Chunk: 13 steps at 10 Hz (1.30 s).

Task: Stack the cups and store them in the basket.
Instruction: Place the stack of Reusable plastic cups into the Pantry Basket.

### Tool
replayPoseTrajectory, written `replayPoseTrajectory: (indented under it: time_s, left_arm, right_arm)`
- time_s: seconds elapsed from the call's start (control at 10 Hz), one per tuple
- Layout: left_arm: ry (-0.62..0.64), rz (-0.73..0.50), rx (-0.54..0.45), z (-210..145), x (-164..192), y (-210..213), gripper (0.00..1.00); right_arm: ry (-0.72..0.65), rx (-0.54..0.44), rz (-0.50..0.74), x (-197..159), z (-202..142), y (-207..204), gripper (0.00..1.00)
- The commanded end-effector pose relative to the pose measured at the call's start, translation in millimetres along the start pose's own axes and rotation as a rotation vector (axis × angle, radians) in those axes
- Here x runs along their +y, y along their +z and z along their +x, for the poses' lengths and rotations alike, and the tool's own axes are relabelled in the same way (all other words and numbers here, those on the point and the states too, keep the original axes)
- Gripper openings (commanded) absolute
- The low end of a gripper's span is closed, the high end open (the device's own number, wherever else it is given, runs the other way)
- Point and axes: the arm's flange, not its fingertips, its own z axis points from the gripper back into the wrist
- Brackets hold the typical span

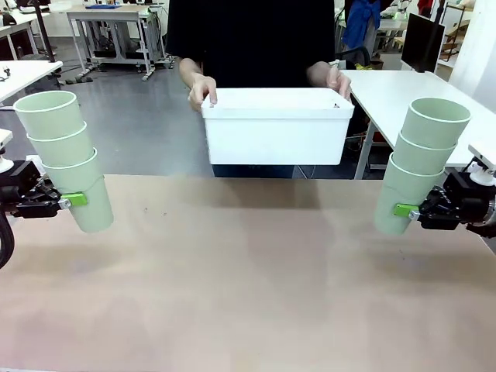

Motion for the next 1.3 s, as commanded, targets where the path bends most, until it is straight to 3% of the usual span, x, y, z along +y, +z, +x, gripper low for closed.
replayPoseTrajectory:
  time_s: [0.0,1.2]
  left_arm:
    - [-0.008,-0.006,-0.006,4.5,-0.9,-0.4,0.87]
    - [-0.008,-0.006,-0.006,4.5,-0.9,-0.4,0.87]
  right_arm:
    - [0.019,-0.001,-0.002,-0.1,3.7,0.0,0.85]
    - [0.019,-0.001,-0.002,-0.1,3.7,0.0,0.85]
